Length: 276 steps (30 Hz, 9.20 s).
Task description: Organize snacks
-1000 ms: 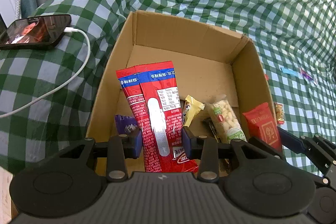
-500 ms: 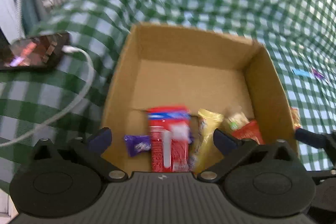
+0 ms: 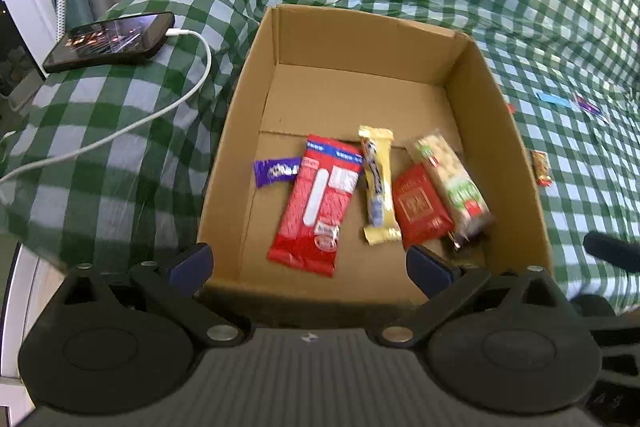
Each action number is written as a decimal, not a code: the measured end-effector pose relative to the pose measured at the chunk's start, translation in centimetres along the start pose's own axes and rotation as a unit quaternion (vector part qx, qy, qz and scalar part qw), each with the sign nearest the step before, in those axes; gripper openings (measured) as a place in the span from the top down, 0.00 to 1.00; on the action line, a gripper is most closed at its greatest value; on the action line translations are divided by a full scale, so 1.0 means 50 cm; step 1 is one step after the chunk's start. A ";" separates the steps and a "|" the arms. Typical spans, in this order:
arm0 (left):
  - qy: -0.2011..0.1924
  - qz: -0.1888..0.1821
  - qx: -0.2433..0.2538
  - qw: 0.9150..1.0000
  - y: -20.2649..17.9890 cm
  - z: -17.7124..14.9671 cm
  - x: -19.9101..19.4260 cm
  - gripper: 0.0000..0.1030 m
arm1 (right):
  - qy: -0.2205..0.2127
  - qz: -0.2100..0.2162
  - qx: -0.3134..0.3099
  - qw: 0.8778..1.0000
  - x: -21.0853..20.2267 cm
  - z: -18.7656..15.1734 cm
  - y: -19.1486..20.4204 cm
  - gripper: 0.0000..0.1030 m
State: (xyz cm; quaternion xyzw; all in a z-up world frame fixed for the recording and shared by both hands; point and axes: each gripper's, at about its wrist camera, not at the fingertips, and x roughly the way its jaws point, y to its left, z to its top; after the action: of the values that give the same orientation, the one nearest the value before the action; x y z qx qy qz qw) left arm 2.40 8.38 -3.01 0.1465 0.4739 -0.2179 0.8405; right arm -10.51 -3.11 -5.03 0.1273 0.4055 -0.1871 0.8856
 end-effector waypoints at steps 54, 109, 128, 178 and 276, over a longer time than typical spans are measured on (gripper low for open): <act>-0.037 0.043 0.048 0.997 -0.078 -0.096 -0.153 0.00 | -0.075 0.010 0.021 0.997 -0.187 -0.092 -0.019 0.02; 0.116 -0.085 0.165 0.976 -0.722 0.265 0.516 0.73 | -0.007 -0.103 0.034 0.994 0.532 0.283 -1.157 0.71; 0.032 -0.155 0.122 0.980 -0.585 0.245 0.253 1.00 | -0.103 -0.156 0.105 0.977 0.193 0.087 -0.910 0.81; 0.147 -0.137 0.160 0.966 -0.661 0.247 0.501 0.82 | -0.055 -0.123 0.246 0.960 0.085 -0.102 -0.708 0.81; 0.034 -0.023 0.006 0.999 0.009 0.165 0.134 0.83 | 0.036 0.062 0.048 0.996 0.148 0.111 -0.052 0.81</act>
State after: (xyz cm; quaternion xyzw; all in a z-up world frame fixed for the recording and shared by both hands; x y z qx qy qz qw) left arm 11.72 3.50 -4.59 0.1480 0.5038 -0.2352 0.8179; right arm -3.46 -9.20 -7.32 0.2008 0.4188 -0.1462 0.8734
